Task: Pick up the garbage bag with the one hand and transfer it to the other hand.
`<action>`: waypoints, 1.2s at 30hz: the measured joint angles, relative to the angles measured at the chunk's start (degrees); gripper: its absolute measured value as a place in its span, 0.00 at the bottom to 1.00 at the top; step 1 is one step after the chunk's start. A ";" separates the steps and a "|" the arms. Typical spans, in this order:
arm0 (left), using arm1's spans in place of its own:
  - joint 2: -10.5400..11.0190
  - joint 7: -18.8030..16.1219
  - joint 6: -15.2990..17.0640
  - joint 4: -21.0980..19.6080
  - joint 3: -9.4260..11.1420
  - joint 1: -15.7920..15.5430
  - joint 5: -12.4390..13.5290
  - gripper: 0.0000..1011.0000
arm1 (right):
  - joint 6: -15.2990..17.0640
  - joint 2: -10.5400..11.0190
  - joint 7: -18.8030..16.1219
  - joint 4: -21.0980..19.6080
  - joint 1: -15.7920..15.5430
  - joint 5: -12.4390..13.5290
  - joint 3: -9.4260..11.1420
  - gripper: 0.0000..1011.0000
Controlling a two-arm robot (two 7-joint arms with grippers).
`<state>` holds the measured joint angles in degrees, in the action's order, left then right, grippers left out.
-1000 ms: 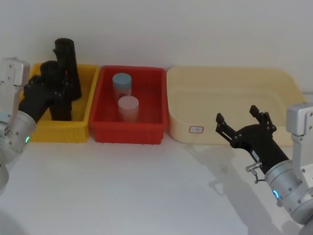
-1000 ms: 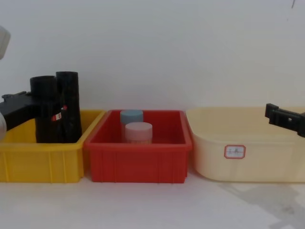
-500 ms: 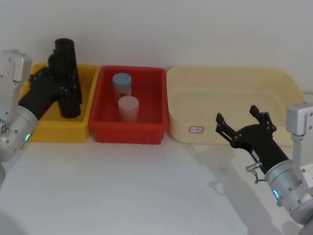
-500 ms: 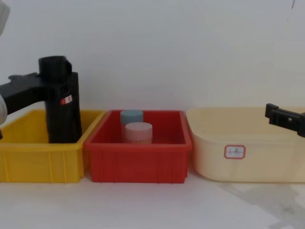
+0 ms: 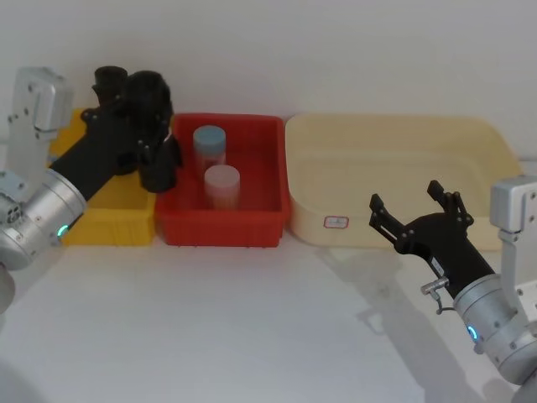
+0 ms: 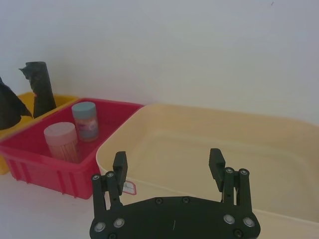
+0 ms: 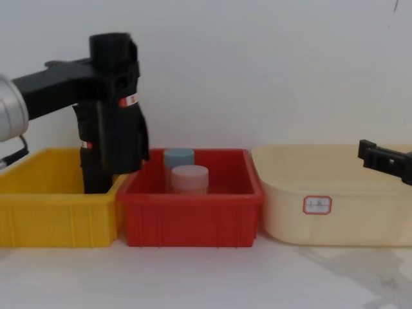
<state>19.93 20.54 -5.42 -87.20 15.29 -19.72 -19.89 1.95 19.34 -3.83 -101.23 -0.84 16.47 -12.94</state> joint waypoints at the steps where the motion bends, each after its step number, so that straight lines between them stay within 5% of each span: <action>1: 0.09 0.87 0.08 -0.75 0.27 0.00 -0.49 0.38 | 0.00 0.00 0.00 0.00 0.00 0.00 0.00 0.99; 17: -0.43 9.91 1.28 -3.44 3.89 -2.77 -6.12 0.38 | 0.00 0.00 0.00 0.00 0.00 0.00 0.00 0.99; 36: -2.25 17.84 2.99 0.86 7.74 -7.22 -11.85 0.38 | -0.49 0.96 -3.68 -0.69 -0.29 1.53 0.22 0.99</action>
<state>17.68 38.37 -2.43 -86.34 23.03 -26.93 -31.75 1.46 20.30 -7.51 -101.92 -1.13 17.99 -12.72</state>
